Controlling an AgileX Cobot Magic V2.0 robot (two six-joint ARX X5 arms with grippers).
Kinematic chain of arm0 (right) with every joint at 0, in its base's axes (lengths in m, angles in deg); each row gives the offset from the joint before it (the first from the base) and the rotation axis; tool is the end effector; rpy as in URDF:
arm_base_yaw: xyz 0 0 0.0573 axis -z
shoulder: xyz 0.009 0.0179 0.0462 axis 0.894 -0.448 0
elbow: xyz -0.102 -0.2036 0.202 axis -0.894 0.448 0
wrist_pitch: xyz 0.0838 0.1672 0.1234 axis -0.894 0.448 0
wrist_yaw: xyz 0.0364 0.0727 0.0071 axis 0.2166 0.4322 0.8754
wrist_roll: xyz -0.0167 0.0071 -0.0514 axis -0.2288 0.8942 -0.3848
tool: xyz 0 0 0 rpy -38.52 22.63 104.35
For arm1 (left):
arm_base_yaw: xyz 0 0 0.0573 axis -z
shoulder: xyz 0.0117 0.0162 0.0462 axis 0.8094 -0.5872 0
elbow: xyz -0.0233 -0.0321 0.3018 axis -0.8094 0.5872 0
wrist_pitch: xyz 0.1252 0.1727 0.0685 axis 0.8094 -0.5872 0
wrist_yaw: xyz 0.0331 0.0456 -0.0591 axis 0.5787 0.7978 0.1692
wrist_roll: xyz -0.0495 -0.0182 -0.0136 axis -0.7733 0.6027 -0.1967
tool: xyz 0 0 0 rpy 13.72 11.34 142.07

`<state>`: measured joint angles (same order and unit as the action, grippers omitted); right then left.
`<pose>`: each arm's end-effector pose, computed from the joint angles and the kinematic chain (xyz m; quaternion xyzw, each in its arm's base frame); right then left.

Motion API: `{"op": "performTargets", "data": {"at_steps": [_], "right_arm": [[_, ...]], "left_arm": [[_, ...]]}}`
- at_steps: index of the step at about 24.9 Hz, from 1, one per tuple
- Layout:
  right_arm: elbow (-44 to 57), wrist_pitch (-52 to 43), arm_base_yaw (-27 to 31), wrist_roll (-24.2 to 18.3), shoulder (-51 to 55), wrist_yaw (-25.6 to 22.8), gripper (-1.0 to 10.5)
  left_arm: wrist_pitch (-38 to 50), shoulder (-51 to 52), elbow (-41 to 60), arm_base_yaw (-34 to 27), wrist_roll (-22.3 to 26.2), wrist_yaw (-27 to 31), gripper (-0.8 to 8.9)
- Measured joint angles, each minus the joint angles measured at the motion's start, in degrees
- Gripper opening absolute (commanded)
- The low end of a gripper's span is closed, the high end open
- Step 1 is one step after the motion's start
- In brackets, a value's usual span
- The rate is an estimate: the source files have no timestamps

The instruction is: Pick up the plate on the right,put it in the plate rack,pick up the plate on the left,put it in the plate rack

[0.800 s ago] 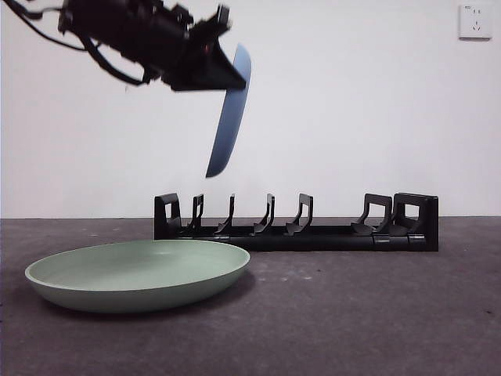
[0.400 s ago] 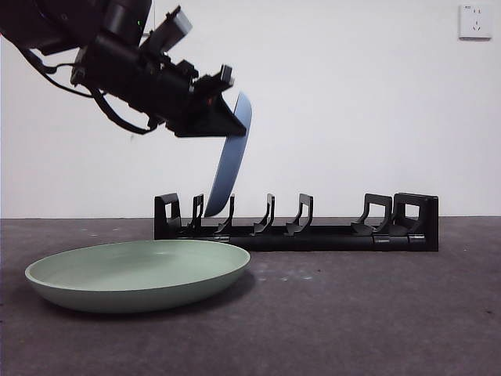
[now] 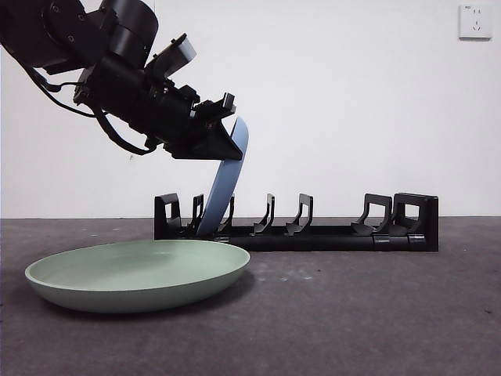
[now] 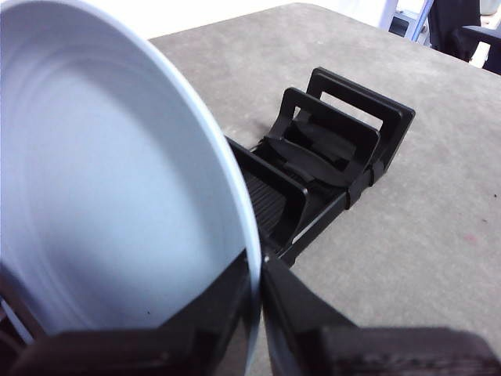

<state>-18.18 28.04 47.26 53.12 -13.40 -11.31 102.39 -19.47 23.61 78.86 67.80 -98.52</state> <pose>0.0727 0.0346 0.4165 0.0092 0.4269 0.3369 0.8391 0.3365 -0.1668 0.2714 0.0191 0.1768 -0.3774 0.9088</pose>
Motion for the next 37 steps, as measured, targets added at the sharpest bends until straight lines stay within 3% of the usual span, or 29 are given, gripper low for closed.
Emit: {"op": "performTargets", "data": {"at_steps": [4,7,9,17,24,37], "right_arm": [[0.0,-0.35,0.0,0.0,0.0,0.0,4.1],[0.0,-0.39,0.0,0.02,0.0,0.0,4.1],[0.02,-0.68,0.0,0.0,0.0,0.0,4.1],[0.0,-0.83,0.0,0.0,0.0,0.0,4.1],[0.02,-1.68,0.0,0.0,-0.11,0.0,4.1],[0.02,-10.6,0.0,0.7,-7.85,0.04,4.1]], "left_arm": [[-1.27,0.0,-0.28,0.0,0.28,-0.02,0.18],[-2.23,0.02,-0.37,0.0,0.42,-0.02,1.72],[-3.39,0.02,-0.33,0.0,0.39,-0.13,2.22],[-4.04,1.7,-0.33,0.0,0.37,-2.67,2.2],[-10.34,8.26,-0.33,0.07,0.39,-2.69,2.21],[-32.74,32.79,-0.33,0.15,1.99,-5.6,2.25]]}}
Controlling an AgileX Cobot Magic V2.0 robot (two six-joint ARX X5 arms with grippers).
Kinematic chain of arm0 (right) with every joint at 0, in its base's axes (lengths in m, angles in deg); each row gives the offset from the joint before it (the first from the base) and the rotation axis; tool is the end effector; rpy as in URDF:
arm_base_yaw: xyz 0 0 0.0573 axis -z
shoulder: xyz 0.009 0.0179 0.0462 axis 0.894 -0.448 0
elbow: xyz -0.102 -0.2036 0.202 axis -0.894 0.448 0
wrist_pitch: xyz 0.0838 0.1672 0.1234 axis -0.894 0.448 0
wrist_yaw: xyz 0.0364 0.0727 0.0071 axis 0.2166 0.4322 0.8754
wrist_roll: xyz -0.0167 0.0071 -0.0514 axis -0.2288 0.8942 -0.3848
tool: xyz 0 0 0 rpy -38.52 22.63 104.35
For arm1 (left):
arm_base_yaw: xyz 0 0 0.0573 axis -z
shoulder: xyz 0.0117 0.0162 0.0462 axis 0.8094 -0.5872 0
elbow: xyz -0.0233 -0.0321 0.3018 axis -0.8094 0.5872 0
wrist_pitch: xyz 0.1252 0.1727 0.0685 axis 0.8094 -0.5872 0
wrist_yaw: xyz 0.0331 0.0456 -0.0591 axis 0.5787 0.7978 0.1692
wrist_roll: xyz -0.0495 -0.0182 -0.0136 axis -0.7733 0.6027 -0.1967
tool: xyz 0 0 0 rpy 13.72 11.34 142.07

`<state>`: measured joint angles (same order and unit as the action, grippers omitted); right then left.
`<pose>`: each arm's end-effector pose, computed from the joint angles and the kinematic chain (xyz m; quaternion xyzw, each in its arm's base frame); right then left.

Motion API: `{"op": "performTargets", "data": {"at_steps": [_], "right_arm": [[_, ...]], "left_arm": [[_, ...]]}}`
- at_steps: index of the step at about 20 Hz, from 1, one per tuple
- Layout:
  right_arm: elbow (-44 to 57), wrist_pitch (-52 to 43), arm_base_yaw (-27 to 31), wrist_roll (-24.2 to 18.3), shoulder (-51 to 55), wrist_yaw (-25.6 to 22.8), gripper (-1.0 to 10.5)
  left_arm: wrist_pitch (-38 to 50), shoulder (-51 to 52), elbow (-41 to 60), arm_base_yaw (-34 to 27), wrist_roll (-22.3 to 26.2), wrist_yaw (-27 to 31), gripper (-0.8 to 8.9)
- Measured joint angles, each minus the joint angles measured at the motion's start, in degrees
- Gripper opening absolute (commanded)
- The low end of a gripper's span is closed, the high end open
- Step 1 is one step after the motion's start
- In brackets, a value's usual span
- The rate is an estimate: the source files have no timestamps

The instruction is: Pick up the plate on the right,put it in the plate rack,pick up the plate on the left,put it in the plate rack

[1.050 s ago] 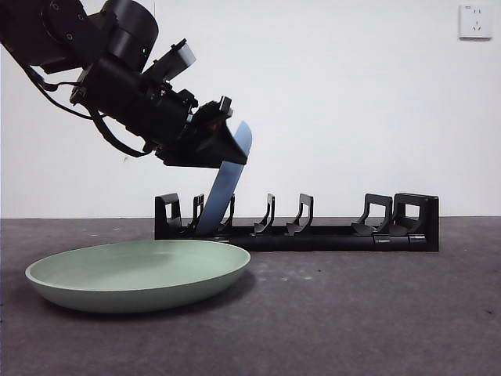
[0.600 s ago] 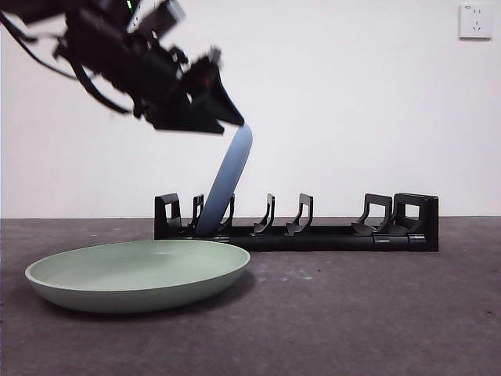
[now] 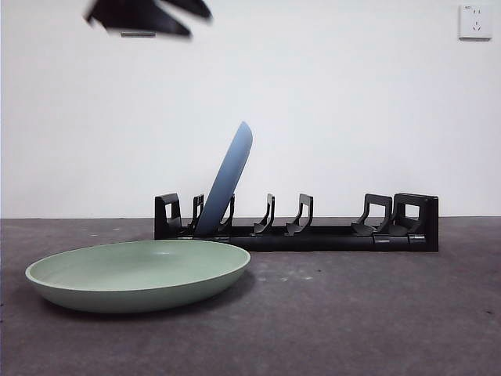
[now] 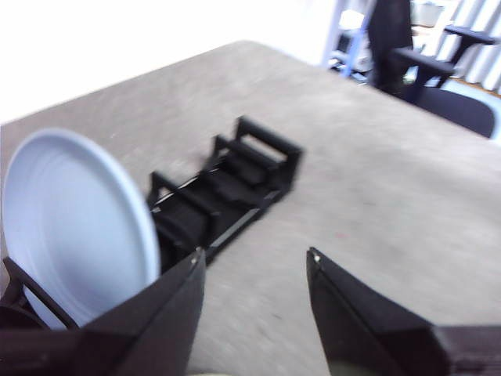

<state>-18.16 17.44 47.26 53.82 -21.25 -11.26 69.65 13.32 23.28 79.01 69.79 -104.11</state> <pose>0.1270 0.0503 0.4155 0.0124 0.4074 0.3377 0.8484 0.1964 -0.1056 0.3854 0.0257 0.1658 -0.4256 0.8892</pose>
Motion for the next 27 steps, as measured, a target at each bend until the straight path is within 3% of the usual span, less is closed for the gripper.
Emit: {"op": "performTargets", "data": {"at_steps": [5,9,10,12,16,20,27], "right_arm": [[0.0,-5.81,-2.84,1.9,-10.45,0.0,4.1],[0.0,-11.82,-7.78,3.72,-22.05,-0.09,4.1],[0.0,-13.84,-9.18,4.46,-24.87,-0.48,4.1],[0.0,-17.64,-12.0,6.12,-30.29,-2.16,4.1],[0.0,-23.61,-16.24,8.76,-39.04,-4.66,4.1],[0.0,-27.63,-18.45,10.62,-43.15,-8.04,4.1],[0.02,-32.13,-19.67,13.18,-47.3,-8.94,4.0]], "left_arm": [[-13.35,15.37,0.0,0.07,5.42,-0.5,3.44],[-25.62,25.68,0.0,0.11,11.06,0.02,3.55],[-28.61,27.45,0.0,0.11,12.96,0.13,3.6],[-33.9,30.53,0.0,0.11,16.68,1.18,4.9],[-42.88,33.27,0.0,0.13,22.4,5.2,5.03],[-46.6,33.03,0.02,0.13,24.22,6.16,5.03],[-46.58,33.03,0.02,0.13,25.07,6.19,5.03]]}}
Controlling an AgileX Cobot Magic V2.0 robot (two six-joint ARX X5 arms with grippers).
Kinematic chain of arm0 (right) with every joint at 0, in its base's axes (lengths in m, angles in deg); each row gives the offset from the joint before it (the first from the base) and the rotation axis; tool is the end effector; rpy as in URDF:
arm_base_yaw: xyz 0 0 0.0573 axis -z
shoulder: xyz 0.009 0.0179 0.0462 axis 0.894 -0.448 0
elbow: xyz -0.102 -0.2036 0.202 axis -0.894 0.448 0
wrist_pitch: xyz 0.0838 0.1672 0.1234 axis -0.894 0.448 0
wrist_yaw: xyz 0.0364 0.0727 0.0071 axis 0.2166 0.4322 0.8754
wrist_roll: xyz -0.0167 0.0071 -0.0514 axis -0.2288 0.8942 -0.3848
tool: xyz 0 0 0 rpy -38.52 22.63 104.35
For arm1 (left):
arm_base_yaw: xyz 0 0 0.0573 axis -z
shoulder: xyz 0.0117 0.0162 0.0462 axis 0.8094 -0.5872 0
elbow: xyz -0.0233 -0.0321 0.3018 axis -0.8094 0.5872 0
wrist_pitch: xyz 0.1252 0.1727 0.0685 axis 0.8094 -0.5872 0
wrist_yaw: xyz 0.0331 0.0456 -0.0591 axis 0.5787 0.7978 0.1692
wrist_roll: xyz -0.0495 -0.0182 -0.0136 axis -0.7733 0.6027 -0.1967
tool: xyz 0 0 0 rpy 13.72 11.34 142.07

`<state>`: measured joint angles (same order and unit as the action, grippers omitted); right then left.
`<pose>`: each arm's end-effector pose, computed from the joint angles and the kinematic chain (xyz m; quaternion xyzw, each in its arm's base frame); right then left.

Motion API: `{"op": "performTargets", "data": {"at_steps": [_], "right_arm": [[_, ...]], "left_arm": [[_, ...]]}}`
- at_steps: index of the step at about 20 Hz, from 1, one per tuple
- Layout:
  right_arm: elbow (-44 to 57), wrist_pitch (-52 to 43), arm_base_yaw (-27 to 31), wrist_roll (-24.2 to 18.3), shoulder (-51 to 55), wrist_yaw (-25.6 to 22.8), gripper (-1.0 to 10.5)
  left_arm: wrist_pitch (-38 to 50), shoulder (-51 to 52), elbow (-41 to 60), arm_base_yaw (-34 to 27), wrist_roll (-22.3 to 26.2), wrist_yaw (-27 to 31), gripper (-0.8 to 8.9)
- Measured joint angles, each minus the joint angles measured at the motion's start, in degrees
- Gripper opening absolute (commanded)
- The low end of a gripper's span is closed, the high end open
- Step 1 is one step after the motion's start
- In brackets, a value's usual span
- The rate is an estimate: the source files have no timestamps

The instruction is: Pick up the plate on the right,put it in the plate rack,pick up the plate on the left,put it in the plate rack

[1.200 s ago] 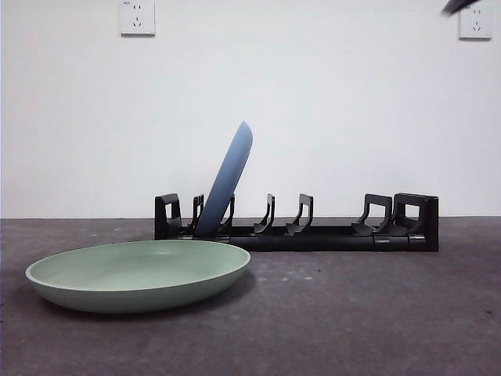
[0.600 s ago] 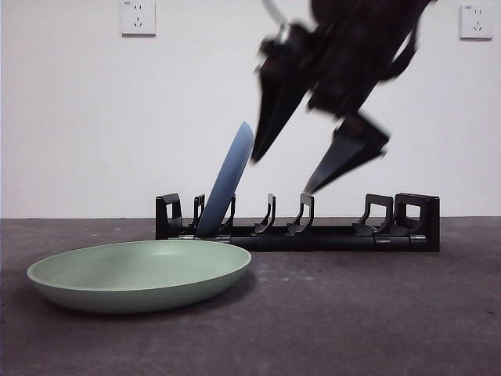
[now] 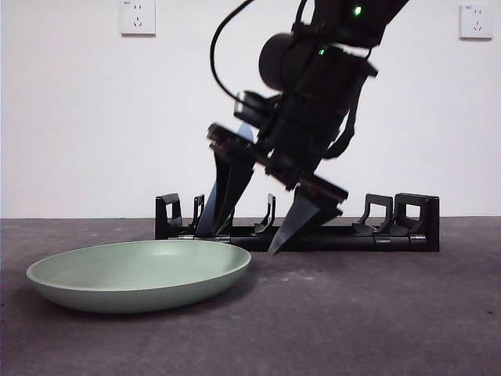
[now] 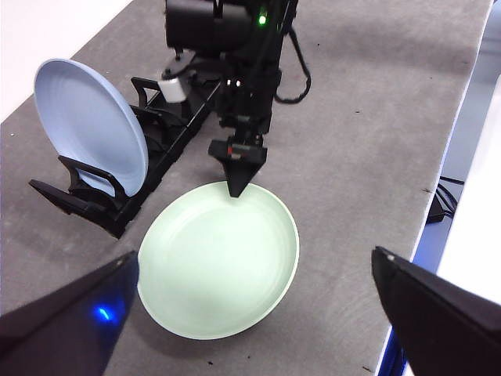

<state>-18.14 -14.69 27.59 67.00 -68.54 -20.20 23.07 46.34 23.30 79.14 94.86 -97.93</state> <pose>0.3034 0.2295 0.2368 -0.0208 0.5581 0.3286 0.7616 0.0169 -0.0188 0.3758 0.2319 0.1949 -0.4233 0.8538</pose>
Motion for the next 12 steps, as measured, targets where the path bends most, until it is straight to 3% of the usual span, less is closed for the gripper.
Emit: {"op": "performTargets", "data": {"at_steps": [4,12], "right_arm": [[0.0,-0.66,-0.24,1.2,-2.21,-0.13,3.7],[0.0,-2.05,-1.33,1.62,-3.13,-0.17,0.6]], "left_arm": [[0.0,-0.07,0.0,0.15,0.02,0.02,5.03],[0.0,-0.61,0.0,2.1,1.05,0.79,5.03]]}}
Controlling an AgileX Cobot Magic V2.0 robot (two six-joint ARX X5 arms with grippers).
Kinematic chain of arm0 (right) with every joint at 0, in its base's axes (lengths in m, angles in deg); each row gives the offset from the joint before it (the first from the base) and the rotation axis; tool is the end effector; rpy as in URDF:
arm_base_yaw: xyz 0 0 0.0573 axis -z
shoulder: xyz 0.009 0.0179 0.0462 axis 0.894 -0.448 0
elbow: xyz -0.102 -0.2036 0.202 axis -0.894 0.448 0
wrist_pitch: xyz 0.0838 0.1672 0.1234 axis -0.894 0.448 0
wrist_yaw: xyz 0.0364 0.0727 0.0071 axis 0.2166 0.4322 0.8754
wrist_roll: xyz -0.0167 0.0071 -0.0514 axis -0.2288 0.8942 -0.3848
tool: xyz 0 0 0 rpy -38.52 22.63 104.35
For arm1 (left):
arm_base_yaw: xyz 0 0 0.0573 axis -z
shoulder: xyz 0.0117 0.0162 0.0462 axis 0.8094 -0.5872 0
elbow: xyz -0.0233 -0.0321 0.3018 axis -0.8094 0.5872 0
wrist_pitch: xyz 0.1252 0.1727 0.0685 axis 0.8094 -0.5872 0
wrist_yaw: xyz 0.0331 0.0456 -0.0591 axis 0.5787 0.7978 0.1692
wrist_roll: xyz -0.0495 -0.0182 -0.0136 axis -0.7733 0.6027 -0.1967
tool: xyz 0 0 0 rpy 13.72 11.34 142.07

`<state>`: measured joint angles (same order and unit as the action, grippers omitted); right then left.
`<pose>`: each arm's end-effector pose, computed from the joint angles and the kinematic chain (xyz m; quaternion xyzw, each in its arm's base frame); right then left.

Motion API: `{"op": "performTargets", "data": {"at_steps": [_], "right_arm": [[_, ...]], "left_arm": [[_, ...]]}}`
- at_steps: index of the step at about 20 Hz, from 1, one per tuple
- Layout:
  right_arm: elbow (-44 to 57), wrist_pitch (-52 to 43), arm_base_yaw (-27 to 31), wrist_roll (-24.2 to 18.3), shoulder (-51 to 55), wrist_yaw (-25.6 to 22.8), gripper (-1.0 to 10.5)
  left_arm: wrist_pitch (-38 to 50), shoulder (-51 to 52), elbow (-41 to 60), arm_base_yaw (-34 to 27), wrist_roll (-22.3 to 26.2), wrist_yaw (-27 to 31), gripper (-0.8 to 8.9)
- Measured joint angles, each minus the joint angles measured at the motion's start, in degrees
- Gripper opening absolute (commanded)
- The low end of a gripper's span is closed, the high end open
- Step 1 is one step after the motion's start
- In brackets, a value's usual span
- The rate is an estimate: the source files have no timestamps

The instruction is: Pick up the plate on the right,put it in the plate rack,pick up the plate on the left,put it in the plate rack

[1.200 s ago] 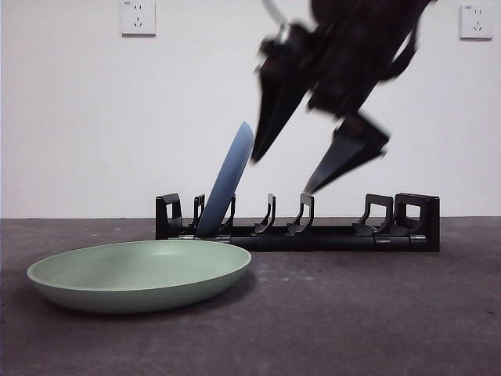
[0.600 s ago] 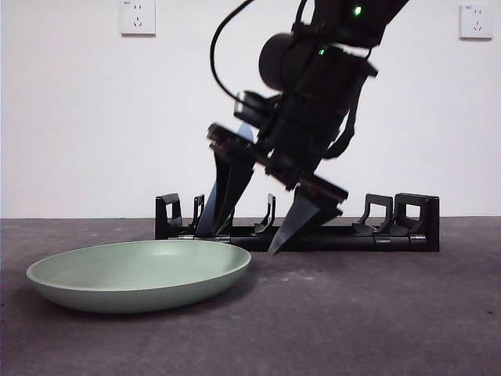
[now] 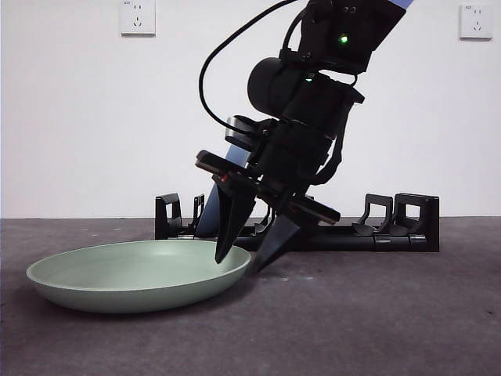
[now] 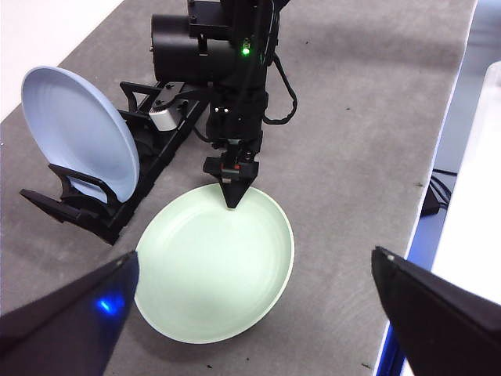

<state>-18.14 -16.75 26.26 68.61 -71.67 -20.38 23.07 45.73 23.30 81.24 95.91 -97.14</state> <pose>0.3059 0.2424 0.2183 -0.0192 0.5697 0.3253 0.7545 0.0190 -0.0205 0.3757 0.2458 0.1931 -0.4354 0.8442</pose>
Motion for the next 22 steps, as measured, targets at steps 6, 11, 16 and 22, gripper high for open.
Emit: {"op": "performTargets", "data": {"at_steps": [6,11,16,22], "right_arm": [[0.0,-0.02,-0.72,0.76,-0.04,-0.15,-0.2],[-0.02,-0.07,-0.61,2.08,0.0,1.16,-0.2],[0.13,4.22,-0.57,1.75,3.28,1.36,-0.2],[0.02,10.14,1.01,-0.31,17.2,1.57,-0.2]], "left_arm": [[0.0,-1.53,0.0,1.73,0.44,1.01,5.03],[-0.02,-3.48,0.0,4.81,1.33,1.49,5.03],[-0.66,-6.51,0.0,10.86,3.82,6.08,5.03],[-0.9,-13.44,0.0,22.12,8.11,16.02,5.03]]}}
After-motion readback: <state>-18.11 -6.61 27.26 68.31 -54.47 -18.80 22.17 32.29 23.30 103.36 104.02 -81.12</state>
